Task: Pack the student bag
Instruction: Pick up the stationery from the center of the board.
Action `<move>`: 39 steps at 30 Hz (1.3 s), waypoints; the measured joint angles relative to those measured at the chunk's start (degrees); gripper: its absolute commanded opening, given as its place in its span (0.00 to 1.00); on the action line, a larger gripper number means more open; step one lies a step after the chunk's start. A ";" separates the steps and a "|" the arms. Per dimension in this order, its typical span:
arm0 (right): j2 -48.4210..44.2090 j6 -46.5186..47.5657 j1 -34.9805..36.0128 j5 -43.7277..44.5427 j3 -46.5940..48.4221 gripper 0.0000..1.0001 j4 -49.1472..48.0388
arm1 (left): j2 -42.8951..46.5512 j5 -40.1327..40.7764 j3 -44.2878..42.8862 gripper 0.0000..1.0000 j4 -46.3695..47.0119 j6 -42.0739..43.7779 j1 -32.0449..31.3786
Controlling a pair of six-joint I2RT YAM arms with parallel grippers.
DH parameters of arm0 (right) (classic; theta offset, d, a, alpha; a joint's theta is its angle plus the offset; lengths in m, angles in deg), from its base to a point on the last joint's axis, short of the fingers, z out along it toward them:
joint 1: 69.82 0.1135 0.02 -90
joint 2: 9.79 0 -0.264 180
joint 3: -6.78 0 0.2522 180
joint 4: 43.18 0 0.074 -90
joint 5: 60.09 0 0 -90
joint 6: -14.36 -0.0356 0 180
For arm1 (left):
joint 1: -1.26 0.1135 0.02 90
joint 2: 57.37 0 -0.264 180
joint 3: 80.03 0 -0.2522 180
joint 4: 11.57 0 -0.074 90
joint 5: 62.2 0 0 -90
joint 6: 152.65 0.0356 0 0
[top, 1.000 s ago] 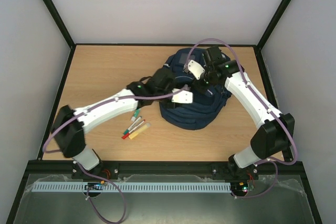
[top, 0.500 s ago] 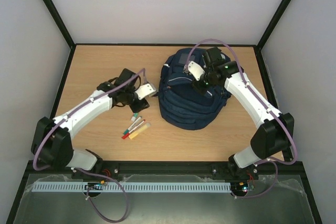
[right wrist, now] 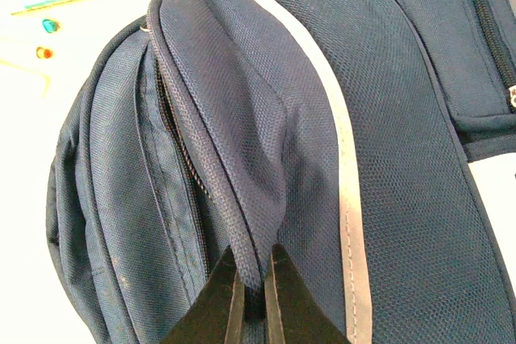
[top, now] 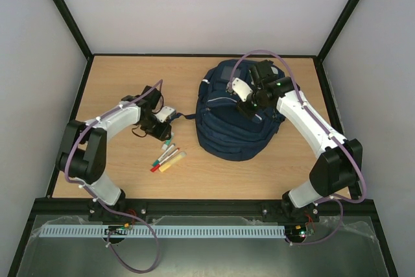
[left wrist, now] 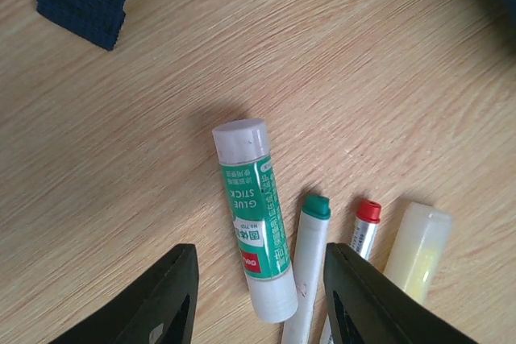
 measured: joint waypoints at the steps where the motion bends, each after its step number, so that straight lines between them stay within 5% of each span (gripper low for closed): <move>1: 0.00 0.00 0.00 0.00 0.00 0.01 -0.02 | -0.68 0.22 -0.02 0.45 0.02 -0.46 -0.02; 39: -0.42 0.02 0.00 0.28 -1.53 0.01 -1.01 | -9.70 8.26 -3.52 0.42 1.60 -3.39 -6.64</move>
